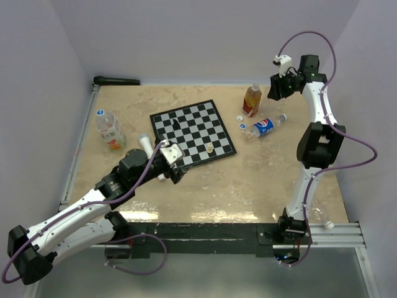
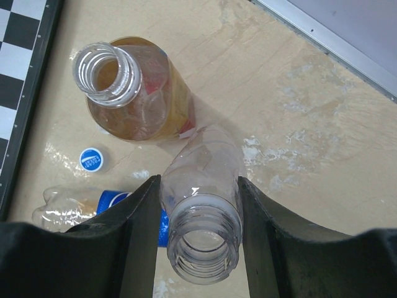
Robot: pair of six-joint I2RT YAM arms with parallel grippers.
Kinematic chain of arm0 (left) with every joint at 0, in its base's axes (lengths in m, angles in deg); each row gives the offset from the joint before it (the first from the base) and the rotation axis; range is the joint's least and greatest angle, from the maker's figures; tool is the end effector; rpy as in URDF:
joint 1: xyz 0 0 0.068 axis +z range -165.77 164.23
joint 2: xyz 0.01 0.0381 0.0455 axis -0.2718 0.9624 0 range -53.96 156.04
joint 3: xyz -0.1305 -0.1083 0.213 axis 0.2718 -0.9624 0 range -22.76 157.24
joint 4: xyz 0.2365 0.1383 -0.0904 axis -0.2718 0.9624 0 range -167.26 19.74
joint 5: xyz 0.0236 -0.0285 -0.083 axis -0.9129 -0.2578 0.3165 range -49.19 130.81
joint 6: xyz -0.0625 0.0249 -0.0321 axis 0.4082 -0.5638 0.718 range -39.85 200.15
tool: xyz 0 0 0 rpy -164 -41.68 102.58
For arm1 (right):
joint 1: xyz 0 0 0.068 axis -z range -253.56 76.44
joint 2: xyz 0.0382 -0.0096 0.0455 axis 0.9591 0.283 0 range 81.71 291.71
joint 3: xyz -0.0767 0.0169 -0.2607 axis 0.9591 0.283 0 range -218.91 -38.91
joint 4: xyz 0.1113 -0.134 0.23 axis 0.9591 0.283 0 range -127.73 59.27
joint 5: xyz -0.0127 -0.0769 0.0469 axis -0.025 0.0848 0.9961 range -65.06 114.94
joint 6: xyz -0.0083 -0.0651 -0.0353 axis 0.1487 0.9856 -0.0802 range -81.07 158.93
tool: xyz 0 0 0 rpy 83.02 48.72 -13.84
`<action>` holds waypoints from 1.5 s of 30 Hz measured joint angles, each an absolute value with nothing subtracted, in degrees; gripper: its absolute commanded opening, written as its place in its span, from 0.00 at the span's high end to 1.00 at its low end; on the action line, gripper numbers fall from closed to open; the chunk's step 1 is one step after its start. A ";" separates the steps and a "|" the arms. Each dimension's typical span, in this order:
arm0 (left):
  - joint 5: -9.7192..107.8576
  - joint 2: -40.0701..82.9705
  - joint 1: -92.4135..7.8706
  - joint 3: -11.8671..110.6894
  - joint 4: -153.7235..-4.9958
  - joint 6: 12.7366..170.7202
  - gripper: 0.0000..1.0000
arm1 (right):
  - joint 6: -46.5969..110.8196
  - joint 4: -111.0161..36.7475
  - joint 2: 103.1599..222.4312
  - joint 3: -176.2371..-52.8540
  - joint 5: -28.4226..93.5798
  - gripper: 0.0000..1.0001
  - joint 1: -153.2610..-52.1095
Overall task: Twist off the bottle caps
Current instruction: Place the plastic bottle at the center of the board.
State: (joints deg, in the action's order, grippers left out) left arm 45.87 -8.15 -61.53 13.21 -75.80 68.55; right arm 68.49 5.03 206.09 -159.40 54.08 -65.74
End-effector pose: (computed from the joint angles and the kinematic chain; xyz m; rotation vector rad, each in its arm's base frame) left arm 0.1706 -0.1828 0.2881 0.9182 1.5429 -0.5079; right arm 0.5334 -0.0425 0.2787 -0.6559 2.1763 0.2687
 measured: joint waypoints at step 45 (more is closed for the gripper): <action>45.87 -8.18 -61.53 13.21 -75.80 68.55 0.00 | 68.23 6.02 204.93 -158.65 50.89 0.02 -68.63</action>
State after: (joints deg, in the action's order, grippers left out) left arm 45.87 -8.18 -61.53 13.21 -75.80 68.55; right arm 68.23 6.02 204.93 -158.65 50.89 -68.63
